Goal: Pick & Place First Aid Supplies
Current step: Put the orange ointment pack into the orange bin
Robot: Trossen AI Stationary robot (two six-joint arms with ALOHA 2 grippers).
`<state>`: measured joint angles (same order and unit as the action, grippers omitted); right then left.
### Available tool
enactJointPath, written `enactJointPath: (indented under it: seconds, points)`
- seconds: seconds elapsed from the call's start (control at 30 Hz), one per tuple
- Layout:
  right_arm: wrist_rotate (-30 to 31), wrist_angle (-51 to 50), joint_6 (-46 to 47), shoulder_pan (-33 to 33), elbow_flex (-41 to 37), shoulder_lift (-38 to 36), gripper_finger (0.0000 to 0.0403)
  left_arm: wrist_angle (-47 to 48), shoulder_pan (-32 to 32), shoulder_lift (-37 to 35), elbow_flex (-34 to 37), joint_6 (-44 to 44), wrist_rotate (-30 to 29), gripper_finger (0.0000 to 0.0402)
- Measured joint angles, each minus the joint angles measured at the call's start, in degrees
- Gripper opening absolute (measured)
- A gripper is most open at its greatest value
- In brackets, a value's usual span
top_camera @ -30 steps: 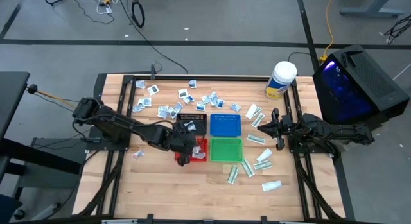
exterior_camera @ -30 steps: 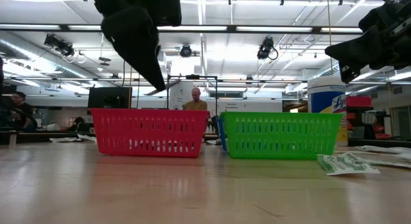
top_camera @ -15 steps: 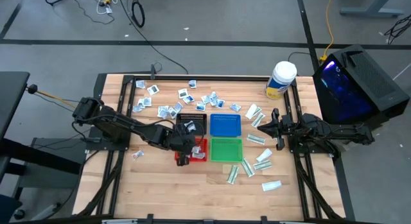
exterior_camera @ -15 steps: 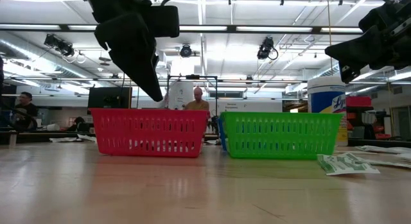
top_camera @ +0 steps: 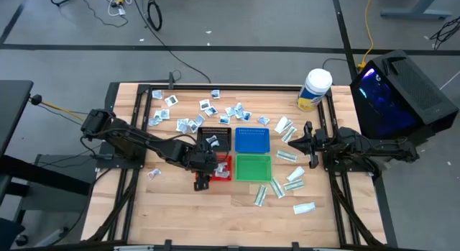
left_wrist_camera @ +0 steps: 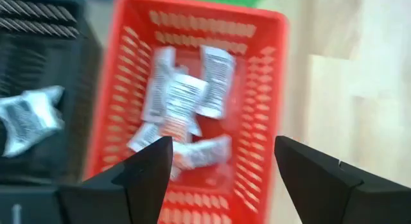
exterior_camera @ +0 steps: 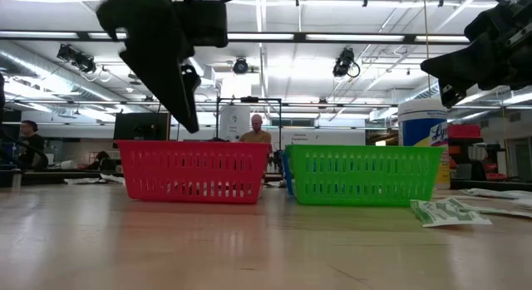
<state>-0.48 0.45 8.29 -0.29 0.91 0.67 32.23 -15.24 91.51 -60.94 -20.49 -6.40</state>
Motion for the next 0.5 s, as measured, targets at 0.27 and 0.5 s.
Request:
enactJointPath:
  seconds: [0.27,0.5]
  points:
    - [0.0,0.0,0.0,0.0,0.0,0.0,0.0018,10.6,-1.4,-4.5,-4.7,-1.2,2.0,0.0276]
    - [0.0,0.1,0.0,0.0,0.0,0.0,0.0018,18.0,-3.9,-9.3,-4.7,-5.6,1.2,0.0275]
